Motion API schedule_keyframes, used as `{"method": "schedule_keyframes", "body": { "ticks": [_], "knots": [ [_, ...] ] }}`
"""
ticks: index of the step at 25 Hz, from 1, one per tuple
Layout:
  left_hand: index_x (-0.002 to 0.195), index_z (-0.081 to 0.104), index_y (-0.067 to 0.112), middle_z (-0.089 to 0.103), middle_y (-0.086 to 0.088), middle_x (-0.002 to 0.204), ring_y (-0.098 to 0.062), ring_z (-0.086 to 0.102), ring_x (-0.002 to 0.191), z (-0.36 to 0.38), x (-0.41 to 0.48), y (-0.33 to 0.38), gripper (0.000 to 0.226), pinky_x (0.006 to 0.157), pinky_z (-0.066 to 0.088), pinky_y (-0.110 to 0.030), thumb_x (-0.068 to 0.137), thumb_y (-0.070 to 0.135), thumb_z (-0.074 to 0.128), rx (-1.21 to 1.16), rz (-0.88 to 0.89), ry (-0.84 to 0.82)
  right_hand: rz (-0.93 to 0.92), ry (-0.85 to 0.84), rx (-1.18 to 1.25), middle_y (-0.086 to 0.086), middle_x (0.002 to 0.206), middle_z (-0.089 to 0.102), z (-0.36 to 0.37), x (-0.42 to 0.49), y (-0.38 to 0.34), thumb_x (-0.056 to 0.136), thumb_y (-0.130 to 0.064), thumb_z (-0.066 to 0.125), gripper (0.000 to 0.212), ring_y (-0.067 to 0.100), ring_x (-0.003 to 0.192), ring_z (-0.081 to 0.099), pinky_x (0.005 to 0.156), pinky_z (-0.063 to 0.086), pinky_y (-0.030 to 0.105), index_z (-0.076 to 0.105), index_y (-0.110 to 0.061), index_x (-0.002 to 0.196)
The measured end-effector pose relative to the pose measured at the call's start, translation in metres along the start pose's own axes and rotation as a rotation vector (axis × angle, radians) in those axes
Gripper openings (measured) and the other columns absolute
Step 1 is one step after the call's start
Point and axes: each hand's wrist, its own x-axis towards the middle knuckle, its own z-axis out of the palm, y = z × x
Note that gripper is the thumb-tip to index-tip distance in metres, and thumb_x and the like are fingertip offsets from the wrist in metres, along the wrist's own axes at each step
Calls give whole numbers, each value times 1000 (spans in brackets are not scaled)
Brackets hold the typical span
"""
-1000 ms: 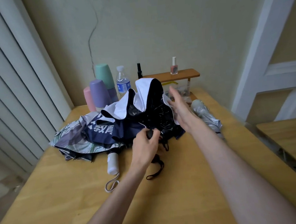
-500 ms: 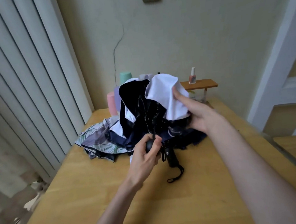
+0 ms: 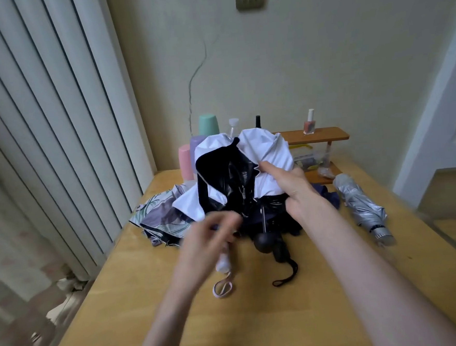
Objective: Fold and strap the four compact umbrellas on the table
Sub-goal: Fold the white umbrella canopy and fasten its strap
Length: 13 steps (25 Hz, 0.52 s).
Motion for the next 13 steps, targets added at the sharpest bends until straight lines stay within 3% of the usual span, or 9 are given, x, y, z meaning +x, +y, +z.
{"method": "schedule_keyframes", "body": {
  "ticks": [2, 3, 5, 7, 10, 13],
  "knots": [
    [113, 75, 25, 78, 8, 99, -13, 75, 92, -41, 8, 10, 45, 80, 58, -34, 96, 65, 63, -155, -71, 332, -40, -13, 37, 4, 99, 78, -9, 3, -1, 87, -15, 85, 33, 16, 77, 75, 65, 59, 29, 72, -15, 118],
    [129, 69, 25, 76, 8, 118, -12, 72, 105, -55, 11, 14, 68, 92, 55, -35, 87, 78, 64, -227, -142, 365, -63, -20, 47, 4, 102, 79, -10, 3, 0, 89, -14, 83, 37, 17, 81, 77, 64, 60, 28, 71, -14, 124],
    [159, 42, 31, 53, 6, 155, -17, 59, 134, -61, 16, 25, 121, 116, 42, -47, 61, 100, 62, -268, -236, 238, -134, -45, 39, 5, 109, 79, -6, 0, 6, 87, -10, 85, 47, 21, 93, 78, 68, 63, 28, 68, -13, 131],
    [166, 19, 41, 33, 5, 171, -24, 43, 150, -49, 24, 38, 148, 124, 32, -57, 41, 109, 60, -265, -219, 134, -227, -73, -47, 3, 118, 77, 2, -3, 18, 80, -10, 91, 63, 19, 104, 77, 83, 65, 34, 63, -16, 136],
    [167, 10, 43, 27, 8, 173, -24, 34, 156, -37, 36, 53, 157, 124, 31, -58, 34, 105, 67, -255, -180, 100, -335, -140, -176, -6, 128, 72, 13, -15, 28, 69, -18, 99, 83, 9, 115, 71, 94, 60, 34, 56, -26, 140],
    [161, 35, 32, 55, 5, 157, -19, 57, 140, -25, 55, 47, 127, 118, 43, -50, 57, 88, 82, -432, -205, -2, -344, -250, -119, -3, 123, 76, 21, -29, 27, 73, -9, 96, 74, 14, 112, 74, 91, 62, 34, 60, -22, 137]
  ]
}}
